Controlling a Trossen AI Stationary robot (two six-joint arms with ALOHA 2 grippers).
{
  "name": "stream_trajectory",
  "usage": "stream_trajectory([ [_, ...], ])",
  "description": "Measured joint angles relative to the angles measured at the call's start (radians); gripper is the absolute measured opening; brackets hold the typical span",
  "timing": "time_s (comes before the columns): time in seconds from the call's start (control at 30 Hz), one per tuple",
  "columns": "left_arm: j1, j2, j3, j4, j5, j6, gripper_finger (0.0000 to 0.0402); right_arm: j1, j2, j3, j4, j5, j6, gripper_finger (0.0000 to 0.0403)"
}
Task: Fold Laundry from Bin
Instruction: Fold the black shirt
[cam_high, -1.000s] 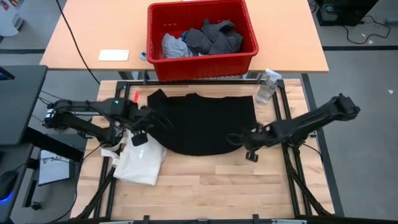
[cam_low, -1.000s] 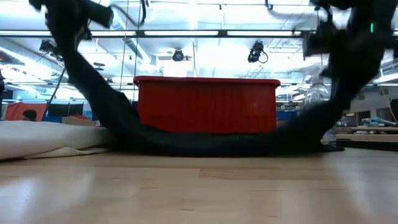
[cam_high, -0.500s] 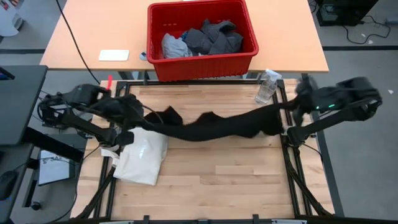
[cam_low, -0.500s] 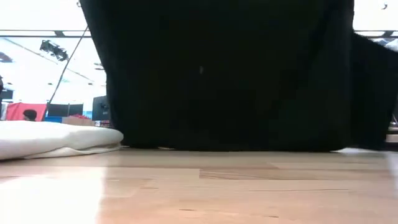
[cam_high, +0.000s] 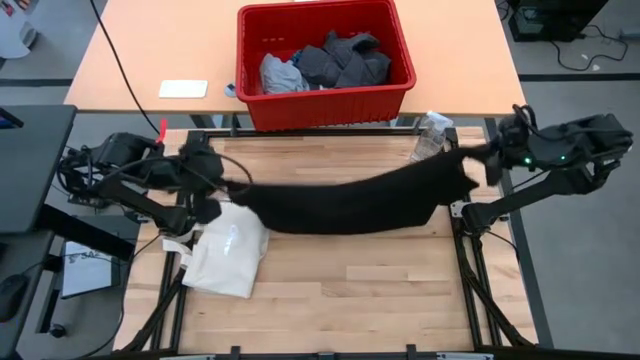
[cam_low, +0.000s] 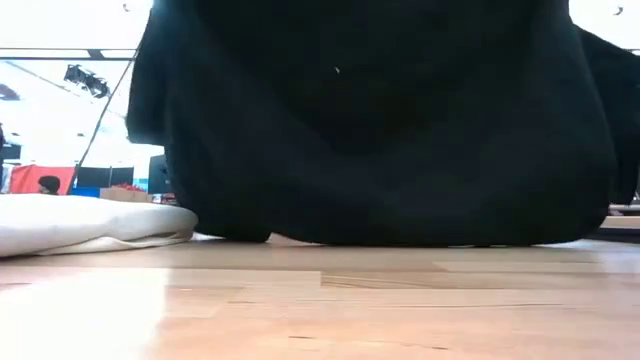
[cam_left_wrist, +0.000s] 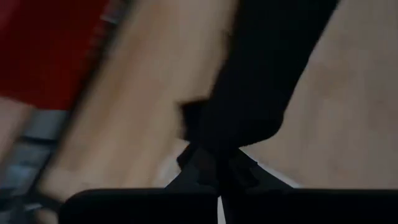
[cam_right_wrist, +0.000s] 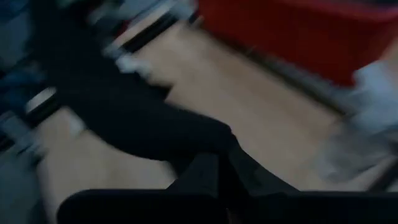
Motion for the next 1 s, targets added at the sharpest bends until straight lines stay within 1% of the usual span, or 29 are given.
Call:
stream_trajectory([
  [0.1, 0.051, -0.008, 0.0, 0.0, -0.137, 0.001, 0.0, -0.014, -0.003, 0.0, 0.0, 0.16, -0.026, 0.0008],
  [0.17, 0.103, -0.013, 0.0, 0.001, -0.21, 0.025, 0.0, -0.032, -0.003, 0.0, 0.0, 0.247, -0.061, 0.0008],
  [0.27, 0.188, -0.02, 0.0, 0.006, -0.291, 0.086, 0.0, -0.064, -0.002, 0.0, 0.001, 0.376, -0.116, 0.0008],
  [0.33, 0.237, -0.034, 0.0, 0.017, -0.323, 0.135, 0.0, -0.083, -0.002, 0.01, 0.011, 0.42, -0.148, 0.0008],
  [0.43, 0.28, -0.06, 0.0, 0.079, -0.322, 0.204, 0.0, -0.107, -0.002, 0.029, 0.046, 0.426, -0.205, 0.0008],
  [0.5, 0.286, -0.077, 0.0, 0.125, -0.3, 0.247, 0.0, -0.119, -0.003, 0.037, 0.054, 0.356, -0.208, 0.0008],
  [0.57, 0.286, -0.096, 0.0, 0.144, -0.272, 0.258, 0.0001, -0.131, -0.003, 0.035, 0.03, 0.243, -0.164, 0.0008],
  [0.6, 0.286, -0.102, 0.0, 0.14, -0.24, 0.254, 0.0001, -0.136, -0.001, 0.029, 0.012, 0.18, -0.119, 0.0008],
  [0.67, 0.285, -0.112, 0.0, 0.119, -0.144, 0.213, 0.0001, -0.145, 0.0, -0.008, 0.004, 0.04, -0.041, 0.0008],
  [0.73, 0.271, -0.113, -0.01, 0.082, -0.019, 0.155, 0.0002, -0.15, -0.007, -0.065, 0.001, -0.119, 0.024, 0.0008],
  [0.8, 0.239, -0.112, -0.041, 0.03, 0.093, 0.097, 0.0002, -0.15, -0.009, -0.143, 0.002, -0.257, 0.078, 0.0008],
  [0.87, 0.185, -0.111, -0.106, -0.001, 0.184, 0.028, 0.0002, -0.144, -0.011, -0.245, 0.001, -0.369, 0.114, 0.0008],
  [1.0, 0.031, -0.11, -0.302, 0.015, 0.268, -0.116, 0.0003, -0.087, -0.014, -0.483, 0.063, -0.535, 0.181, 0.0008],
])
